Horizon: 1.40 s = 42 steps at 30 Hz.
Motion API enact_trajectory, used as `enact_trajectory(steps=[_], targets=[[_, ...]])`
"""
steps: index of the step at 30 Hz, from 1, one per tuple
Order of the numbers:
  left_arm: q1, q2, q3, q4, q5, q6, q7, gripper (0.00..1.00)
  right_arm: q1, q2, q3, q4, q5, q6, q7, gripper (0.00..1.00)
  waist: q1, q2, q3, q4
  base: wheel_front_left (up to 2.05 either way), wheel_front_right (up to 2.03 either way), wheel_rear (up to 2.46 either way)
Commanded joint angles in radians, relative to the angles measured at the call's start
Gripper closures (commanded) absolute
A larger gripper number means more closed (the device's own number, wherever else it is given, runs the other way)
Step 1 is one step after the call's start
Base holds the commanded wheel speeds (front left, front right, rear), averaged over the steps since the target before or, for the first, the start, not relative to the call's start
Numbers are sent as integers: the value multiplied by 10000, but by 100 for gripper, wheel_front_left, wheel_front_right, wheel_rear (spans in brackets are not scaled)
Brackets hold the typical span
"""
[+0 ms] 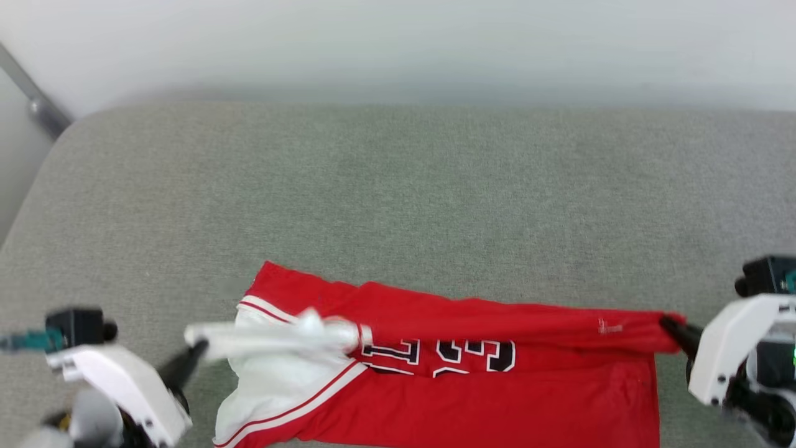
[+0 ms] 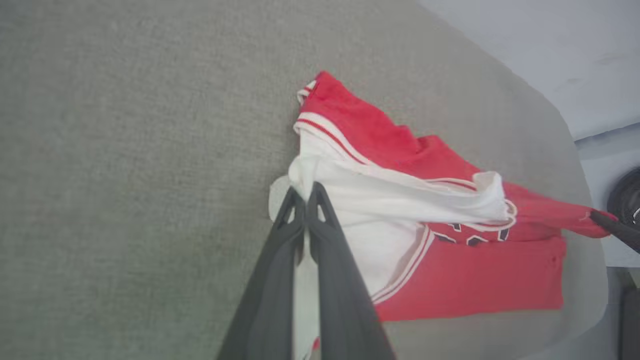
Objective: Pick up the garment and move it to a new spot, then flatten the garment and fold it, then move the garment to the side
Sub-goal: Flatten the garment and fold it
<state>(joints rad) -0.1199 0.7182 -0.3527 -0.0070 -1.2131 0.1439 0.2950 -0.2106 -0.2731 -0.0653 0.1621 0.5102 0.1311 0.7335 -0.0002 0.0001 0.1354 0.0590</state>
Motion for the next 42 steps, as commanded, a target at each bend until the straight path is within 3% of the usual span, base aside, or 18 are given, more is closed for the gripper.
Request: enact_trajectory(steps=[1, 4, 6, 7, 8, 16, 21, 28, 32, 37, 42], targets=[[751, -90, 25, -237, -185, 191, -172, 100, 566, 147, -247, -50, -92, -8, -247, 100, 2, -1, -146, 92, 0, 0, 0], [1515, -332, -171, -351, -396, 330, -196, 100, 1137, 347, -479, 63, -170, -8, -615, 100, 2, -1, -143, 78, 0, 0, 0], [1770, -550, -294, -271, -497, 320, -260, 100, 1476, 549, -502, 197, -243, -8, -891, 76, 2, -1, -145, 49, 0, 0, 0], [1873, -704, -352, -214, -561, 256, -296, 61, 1605, 629, -533, 271, -296, -8, -1055, 0, 2, -1, -156, 25, 0, 0, 0], [1948, -803, -402, -122, -536, 242, -371, 0, 1700, 713, -525, 318, -285, -8, -1214, 0, 2, -1, -171, -2, 0, 0, 0], [1817, -1030, -353, 100, 336, 254, -1584, 0, 2339, 827, -425, -238, -204, -7, -1943, 0, 2, -1, -543, -188, 0, 0, 0], [1575, -918, -207, -313, 1332, 758, -2571, 0, 2661, 555, -739, -1523, -317, -7, -1915, 0, 2, -1, -1014, -338, 0, 0, 0], [1041, -1161, -408, -924, 2909, 1465, -3861, 0, 2541, 434, -1519, -2975, -410, -7, -489, 0, 2, -1, -1466, -463, 0, 0, 0], [614, -1365, -756, -1024, 3947, 1712, -4621, 0, 2438, 477, -1930, -3196, -576, -7, 645, 0, 2, -1, -1482, -326, 0, 0, 0], [157, -1696, -1163, -912, 5048, 1893, -5233, 0, 2510, 626, -2330, -2893, -778, -7, 1820, 0, 2, -1, -1344, 65, 0, 0, 0], [-187, -2072, -1326, -869, 5796, 1844, -5505, 0, 2436, 933, -2442, -2173, -920, -7, 2185, 0, 2, -1, -949, 504, 0, 0, 0]])
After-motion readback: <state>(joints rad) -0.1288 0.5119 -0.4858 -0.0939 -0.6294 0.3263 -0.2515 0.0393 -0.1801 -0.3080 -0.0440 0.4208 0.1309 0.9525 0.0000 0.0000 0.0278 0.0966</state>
